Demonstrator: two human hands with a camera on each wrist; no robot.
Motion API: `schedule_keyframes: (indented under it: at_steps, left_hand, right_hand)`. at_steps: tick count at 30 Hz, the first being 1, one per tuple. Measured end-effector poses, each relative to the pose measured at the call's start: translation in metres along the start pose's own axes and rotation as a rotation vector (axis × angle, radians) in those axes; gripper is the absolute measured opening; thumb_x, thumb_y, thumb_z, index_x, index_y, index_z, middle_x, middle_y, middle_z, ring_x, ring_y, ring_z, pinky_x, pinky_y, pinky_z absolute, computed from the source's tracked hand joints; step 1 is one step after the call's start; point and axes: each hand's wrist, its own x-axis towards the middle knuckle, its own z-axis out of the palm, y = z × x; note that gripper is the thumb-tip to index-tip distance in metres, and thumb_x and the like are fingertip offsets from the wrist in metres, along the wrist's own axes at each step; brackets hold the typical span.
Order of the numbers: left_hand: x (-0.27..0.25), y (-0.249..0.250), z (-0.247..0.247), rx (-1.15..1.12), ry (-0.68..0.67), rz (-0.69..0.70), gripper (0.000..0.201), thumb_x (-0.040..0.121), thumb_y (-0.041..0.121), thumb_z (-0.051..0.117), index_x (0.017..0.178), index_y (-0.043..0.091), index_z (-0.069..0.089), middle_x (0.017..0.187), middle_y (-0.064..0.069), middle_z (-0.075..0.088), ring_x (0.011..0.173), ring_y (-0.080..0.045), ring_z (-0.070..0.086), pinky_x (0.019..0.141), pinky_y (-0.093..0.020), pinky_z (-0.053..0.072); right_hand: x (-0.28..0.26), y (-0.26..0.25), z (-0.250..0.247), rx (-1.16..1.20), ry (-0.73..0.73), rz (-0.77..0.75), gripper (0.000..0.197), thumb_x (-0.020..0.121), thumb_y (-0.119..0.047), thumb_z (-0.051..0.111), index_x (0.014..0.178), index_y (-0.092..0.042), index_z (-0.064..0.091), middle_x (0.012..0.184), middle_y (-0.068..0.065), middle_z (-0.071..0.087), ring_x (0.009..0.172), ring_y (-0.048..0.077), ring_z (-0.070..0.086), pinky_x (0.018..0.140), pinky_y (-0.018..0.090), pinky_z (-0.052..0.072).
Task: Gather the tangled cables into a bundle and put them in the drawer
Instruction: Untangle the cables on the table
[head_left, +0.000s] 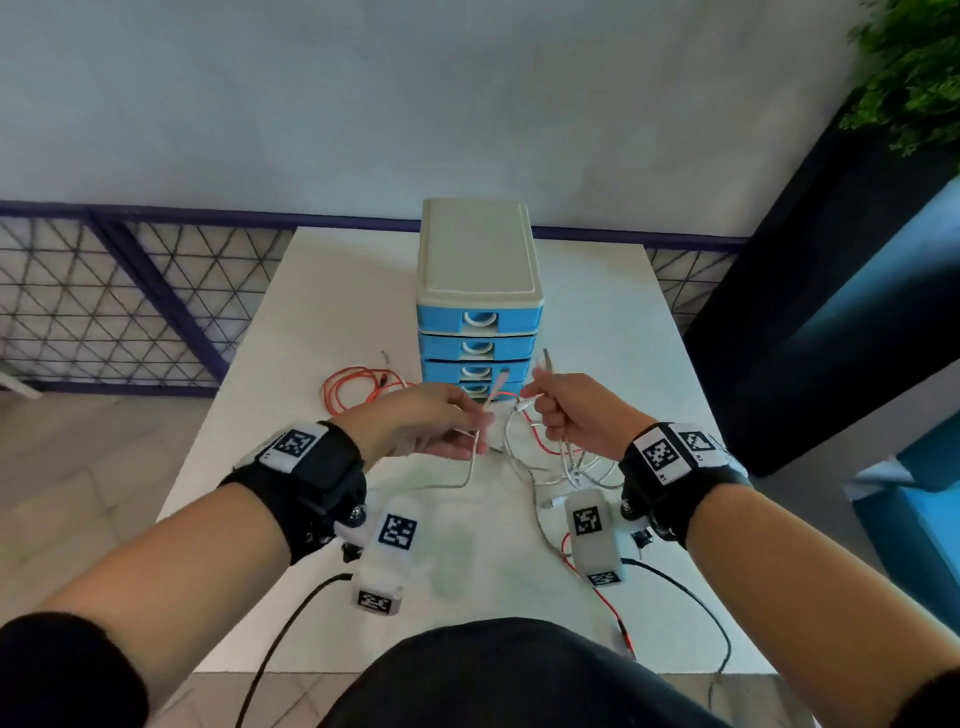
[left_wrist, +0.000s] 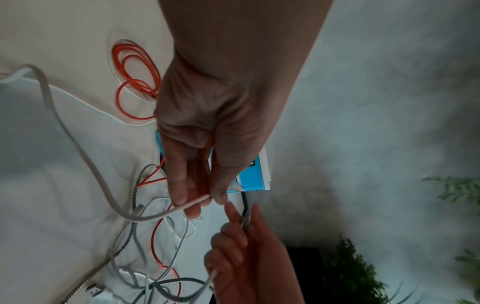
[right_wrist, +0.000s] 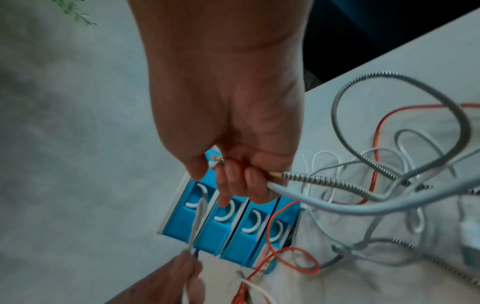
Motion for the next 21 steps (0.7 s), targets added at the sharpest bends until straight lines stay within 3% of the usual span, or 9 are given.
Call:
schedule_keyframes:
  at_steps: [3,7,9,11,12,14,17,19,21]
  left_hand:
    - [-0.007,0.005,0.003,0.018,0.027,0.068,0.014,0.088,0.019,0.065,0.084,0.012,0.054,0.084,-0.009,0.069,0.068,-0.010,0.068,0.066,-0.024,0.059]
    - [-0.006,0.005,0.018,0.042,0.032,0.106,0.018,0.084,0.023,0.070,0.080,0.013,0.056,0.084,-0.011,0.070,0.071,-0.012,0.067,0.076,-0.029,0.059]
    - [0.002,0.001,0.029,0.215,0.184,0.196,0.027,0.079,0.033,0.074,0.076,0.016,0.053,0.079,-0.005,0.065,0.068,-0.012,0.061,0.071,-0.030,0.057]
    - [0.008,-0.001,0.041,0.428,0.397,0.394,0.039,0.076,0.042,0.074,0.067,0.019,0.043,0.068,0.007,0.053,0.061,-0.010,0.049,0.059,-0.024,0.044]
    - [0.009,-0.003,0.048,0.466,0.419,0.508,0.043,0.077,0.041,0.072,0.063,0.020,0.038,0.066,0.011,0.050,0.060,-0.007,0.046,0.056,-0.020,0.037]
    - [0.009,-0.005,0.062,0.553,0.230,0.661,0.043,0.081,0.035,0.069,0.059,0.017,0.037,0.060,0.012,0.045,0.056,-0.003,0.041,0.054,-0.016,0.031]
    - [0.009,-0.010,0.086,0.934,-0.199,0.715,0.031,0.083,0.034,0.065,0.069,0.012,0.050,0.060,0.008,0.043,0.056,-0.007,0.040,0.052,-0.016,0.030]
    - [0.014,-0.020,0.103,1.110,-0.356,0.768,0.017,0.085,0.029,0.063,0.081,0.013,0.057,0.069,0.007,0.050,0.061,-0.007,0.043,0.052,-0.015,0.030]
    - [0.022,-0.032,0.122,1.289,-0.460,0.786,0.015,0.091,0.024,0.055,0.093,0.010,0.061,0.085,-0.004,0.061,0.071,-0.017,0.050,0.059,-0.025,0.038]
  right_hand:
    - [0.001,-0.008,0.017,0.048,-0.084,-0.043,0.035,0.097,-0.040,0.050,0.097,-0.007,0.060,0.057,-0.005,0.020,0.045,0.007,0.021,0.045,0.019,0.022]
    - [0.004,-0.011,0.024,-0.056,-0.043,-0.166,0.031,0.100,-0.031,0.047,0.095,-0.005,0.063,0.061,-0.003,0.033,0.052,0.008,0.031,0.047,0.018,0.031]
    - [0.003,-0.012,0.021,-0.174,0.047,-0.202,0.031,0.101,-0.031,0.043,0.085,-0.010,0.060,0.067,-0.001,0.043,0.059,0.012,0.041,0.052,0.021,0.038]
    - [0.000,-0.014,0.014,-0.205,0.125,-0.215,0.031,0.102,-0.032,0.039,0.083,-0.011,0.053,0.075,0.002,0.057,0.067,0.015,0.056,0.059,0.026,0.049]
    - [-0.003,-0.015,0.010,-0.168,0.134,-0.213,0.030,0.102,-0.032,0.037,0.085,-0.011,0.050,0.078,0.005,0.063,0.068,0.016,0.064,0.060,0.028,0.053]
    - [-0.011,-0.016,0.000,-0.123,0.142,-0.232,0.029,0.103,-0.033,0.035,0.088,-0.011,0.045,0.070,0.010,0.067,0.055,0.018,0.067,0.051,0.026,0.053]
    - [-0.021,-0.013,-0.013,-0.230,0.230,-0.299,0.029,0.103,-0.034,0.035,0.090,-0.009,0.043,0.053,0.006,0.048,0.035,0.018,0.053,0.043,0.027,0.047]
    - [-0.024,-0.010,-0.020,-0.273,0.275,-0.319,0.028,0.103,-0.033,0.036,0.090,-0.010,0.045,0.054,0.002,0.037,0.035,0.015,0.041,0.044,0.029,0.045]
    - [-0.027,-0.007,-0.025,-0.259,0.282,-0.286,0.022,0.103,-0.029,0.036,0.094,-0.011,0.046,0.057,0.001,0.033,0.039,0.014,0.033,0.042,0.026,0.036]
